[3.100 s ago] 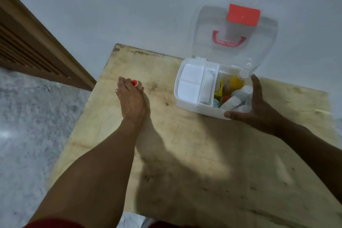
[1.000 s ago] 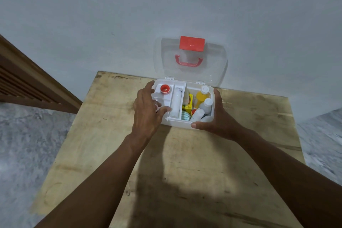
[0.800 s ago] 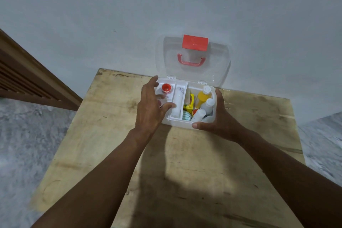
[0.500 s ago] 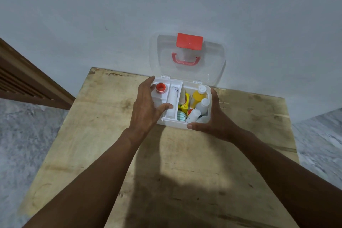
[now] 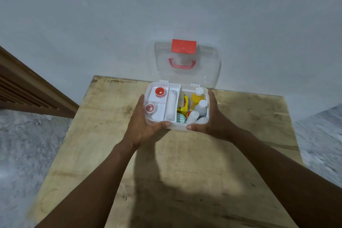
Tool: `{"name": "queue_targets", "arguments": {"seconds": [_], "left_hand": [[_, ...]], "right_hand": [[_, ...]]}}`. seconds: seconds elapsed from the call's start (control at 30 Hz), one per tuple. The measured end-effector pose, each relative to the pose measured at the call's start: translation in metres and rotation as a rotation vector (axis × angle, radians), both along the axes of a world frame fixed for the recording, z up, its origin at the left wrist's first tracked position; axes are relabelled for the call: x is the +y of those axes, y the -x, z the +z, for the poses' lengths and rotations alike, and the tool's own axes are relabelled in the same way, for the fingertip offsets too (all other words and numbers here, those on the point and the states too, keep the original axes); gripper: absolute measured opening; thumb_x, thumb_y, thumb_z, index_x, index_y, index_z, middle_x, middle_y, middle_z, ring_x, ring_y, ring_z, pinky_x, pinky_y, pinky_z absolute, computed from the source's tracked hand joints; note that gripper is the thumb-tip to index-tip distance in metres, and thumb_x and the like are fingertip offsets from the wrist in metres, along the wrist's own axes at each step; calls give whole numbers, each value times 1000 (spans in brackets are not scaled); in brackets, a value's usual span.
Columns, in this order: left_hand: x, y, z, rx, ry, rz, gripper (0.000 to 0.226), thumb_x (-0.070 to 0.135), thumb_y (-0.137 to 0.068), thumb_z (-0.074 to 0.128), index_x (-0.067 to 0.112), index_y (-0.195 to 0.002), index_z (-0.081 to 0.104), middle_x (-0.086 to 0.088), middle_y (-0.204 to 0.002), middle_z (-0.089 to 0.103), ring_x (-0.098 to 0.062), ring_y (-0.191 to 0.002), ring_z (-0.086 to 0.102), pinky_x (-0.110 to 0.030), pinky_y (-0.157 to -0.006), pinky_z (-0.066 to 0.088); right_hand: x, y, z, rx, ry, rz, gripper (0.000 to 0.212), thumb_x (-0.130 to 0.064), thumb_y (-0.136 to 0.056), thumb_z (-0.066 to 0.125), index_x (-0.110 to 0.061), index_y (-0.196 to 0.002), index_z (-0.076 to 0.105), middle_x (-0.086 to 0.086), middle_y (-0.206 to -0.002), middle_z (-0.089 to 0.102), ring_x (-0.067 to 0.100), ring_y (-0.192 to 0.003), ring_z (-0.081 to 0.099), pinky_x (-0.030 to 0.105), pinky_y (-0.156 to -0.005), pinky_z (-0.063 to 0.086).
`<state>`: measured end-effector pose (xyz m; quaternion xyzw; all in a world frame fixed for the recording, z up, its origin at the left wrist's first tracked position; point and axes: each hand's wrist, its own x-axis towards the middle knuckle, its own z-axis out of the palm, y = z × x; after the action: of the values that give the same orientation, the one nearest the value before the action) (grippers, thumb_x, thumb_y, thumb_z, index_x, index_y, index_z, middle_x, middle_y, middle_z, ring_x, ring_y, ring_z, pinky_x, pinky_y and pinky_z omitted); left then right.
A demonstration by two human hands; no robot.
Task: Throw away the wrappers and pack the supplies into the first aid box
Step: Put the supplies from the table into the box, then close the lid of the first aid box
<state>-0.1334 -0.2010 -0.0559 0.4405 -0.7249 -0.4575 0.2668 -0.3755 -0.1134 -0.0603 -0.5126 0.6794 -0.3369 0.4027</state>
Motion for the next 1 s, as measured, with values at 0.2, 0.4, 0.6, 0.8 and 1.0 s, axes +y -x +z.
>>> {"name": "queue_targets", "arguments": {"seconds": [0.2, 0.4, 0.6, 0.8, 1.0], "left_hand": [[6, -2, 8, 39, -28, -10, 87, 43, -68, 87, 33, -137, 35, 24, -127, 54, 5, -116, 55, -8, -83, 50], [11, -6, 7, 79, -39, 15, 79, 30, -69, 88, 45, -127, 36, 30, -118, 57, 15, -107, 57, -9, -79, 53], [7, -8, 9, 146, -74, -21, 83, 29, -67, 89, 31, -133, 37, 23, -119, 58, 8, -104, 61, -2, -73, 48], [4, -11, 2, 168, -120, -28, 89, 39, -69, 87, 34, -138, 30, 11, -133, 57, -8, -115, 60, -10, -87, 52], [2, -12, -5, 211, -192, -7, 99, 41, -64, 90, 37, -142, 30, 15, -128, 59, -11, -114, 63, -40, -88, 59]], "right_hand": [[2, -3, 13, 43, -29, 21, 116, -31, -62, 93, -60, -135, 7, -33, -137, 35, -16, -125, 42, 10, -98, 42], [4, -8, 33, 131, -91, -62, 126, -56, -54, 91, -38, -148, 8, -13, -147, 31, 11, -135, 39, 46, -110, 43], [-15, -21, 91, 660, 152, -443, 79, -37, -79, 79, -10, -144, 43, 14, -140, 53, 32, -122, 56, 47, -99, 49], [-90, -50, 135, 1002, 220, -242, 52, -20, -81, 68, -14, -130, 52, 13, -126, 55, 37, -106, 56, 49, -88, 51], [-109, -59, 135, 1334, 93, -318, 41, -6, -86, 61, -15, -125, 54, 12, -119, 55, 36, -100, 53, 41, -75, 40]]}}
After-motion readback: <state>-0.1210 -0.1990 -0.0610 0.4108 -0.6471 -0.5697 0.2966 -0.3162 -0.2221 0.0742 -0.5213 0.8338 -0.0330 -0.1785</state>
